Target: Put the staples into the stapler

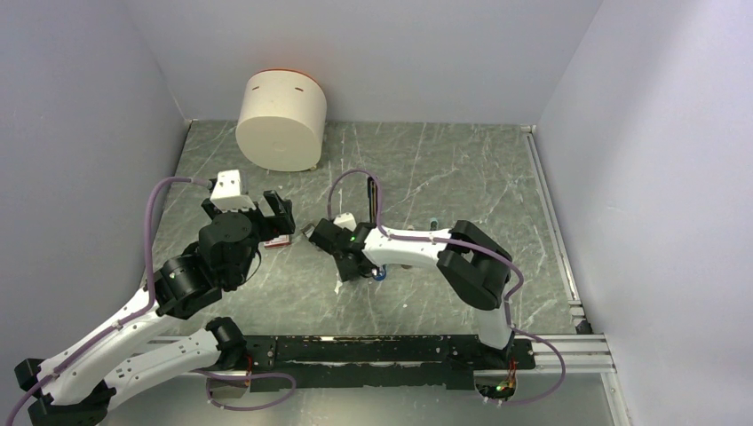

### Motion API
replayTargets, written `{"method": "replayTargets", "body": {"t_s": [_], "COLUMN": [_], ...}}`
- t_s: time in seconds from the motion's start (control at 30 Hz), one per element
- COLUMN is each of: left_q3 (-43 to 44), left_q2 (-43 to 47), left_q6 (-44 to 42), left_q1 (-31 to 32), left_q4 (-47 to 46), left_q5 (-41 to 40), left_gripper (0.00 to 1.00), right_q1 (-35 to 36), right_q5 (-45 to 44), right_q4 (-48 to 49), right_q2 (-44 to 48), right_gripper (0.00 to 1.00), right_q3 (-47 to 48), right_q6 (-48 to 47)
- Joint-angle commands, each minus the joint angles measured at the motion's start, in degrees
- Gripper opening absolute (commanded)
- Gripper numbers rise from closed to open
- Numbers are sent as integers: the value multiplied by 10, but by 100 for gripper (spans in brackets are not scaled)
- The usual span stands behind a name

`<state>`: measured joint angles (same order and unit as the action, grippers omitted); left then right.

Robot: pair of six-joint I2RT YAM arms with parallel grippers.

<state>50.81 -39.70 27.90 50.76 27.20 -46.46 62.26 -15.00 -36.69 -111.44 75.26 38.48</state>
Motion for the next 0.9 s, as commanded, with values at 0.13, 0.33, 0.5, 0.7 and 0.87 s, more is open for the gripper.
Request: {"method": "replayTargets", "body": {"t_s": [0.13, 0.33, 0.5, 0.7, 0.87], "left_q3": [-1, -1, -1, 1, 0], "left_q2": [1, 2, 2, 2, 1], "left_q6": [1, 1, 2, 2, 2], "left_q1": [-4, -3, -3, -4, -4], "left_q4": [-15, -14, -14, -13, -14], "left_q5": [-1, -2, 0, -1, 0], "left_gripper": [97, 97, 97, 97, 97], "right_q1": [-9, -10, -10, -11, -24], "right_q5": [-19, -17, -36, -81, -119], "right_q4": [0, 0, 11, 20, 22], "right_q2": [-14, -4, 23, 74, 127], "right_gripper": [29, 21, 21, 21, 22], "right_q3": [-4, -4, -7, -7, -22], "right_q6": [10, 11, 11, 10, 15]}}
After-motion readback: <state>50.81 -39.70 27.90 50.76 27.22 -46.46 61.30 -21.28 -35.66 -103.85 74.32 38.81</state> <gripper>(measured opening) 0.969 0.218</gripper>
